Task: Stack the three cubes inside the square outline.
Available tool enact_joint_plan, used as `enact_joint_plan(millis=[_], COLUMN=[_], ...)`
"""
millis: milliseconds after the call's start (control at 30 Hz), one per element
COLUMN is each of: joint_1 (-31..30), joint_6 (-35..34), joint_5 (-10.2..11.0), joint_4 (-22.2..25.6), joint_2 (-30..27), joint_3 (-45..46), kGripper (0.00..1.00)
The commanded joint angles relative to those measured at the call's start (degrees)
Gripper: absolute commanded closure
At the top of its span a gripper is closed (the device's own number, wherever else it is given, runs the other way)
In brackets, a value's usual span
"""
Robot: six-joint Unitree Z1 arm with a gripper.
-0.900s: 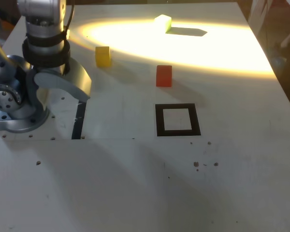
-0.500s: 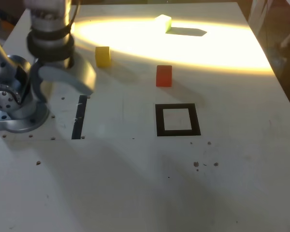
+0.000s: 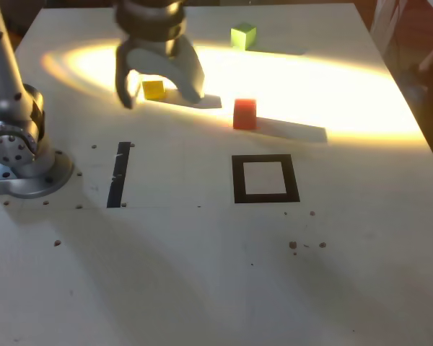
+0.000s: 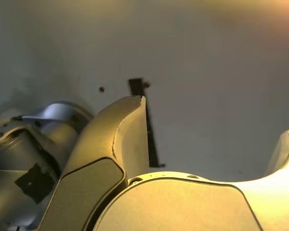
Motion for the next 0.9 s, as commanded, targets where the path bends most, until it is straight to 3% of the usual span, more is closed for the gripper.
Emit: enact_joint_plan(millis=[0, 400, 667, 867], joint_1=[0.48, 3.70, 5.94, 6.14], joint_6=[0.25, 1.94, 2.55, 3.57], joint_5=[0.97, 2.44, 2.88, 1.39], joint_4=[0.83, 0.01, -0.60, -2.78], joint_2=[3.73, 17.66, 20.73, 23.28], joint_3=[-12.52, -22.07, -20.58, -19.70], kGripper=[0.04, 0.06, 0.09, 0.14])
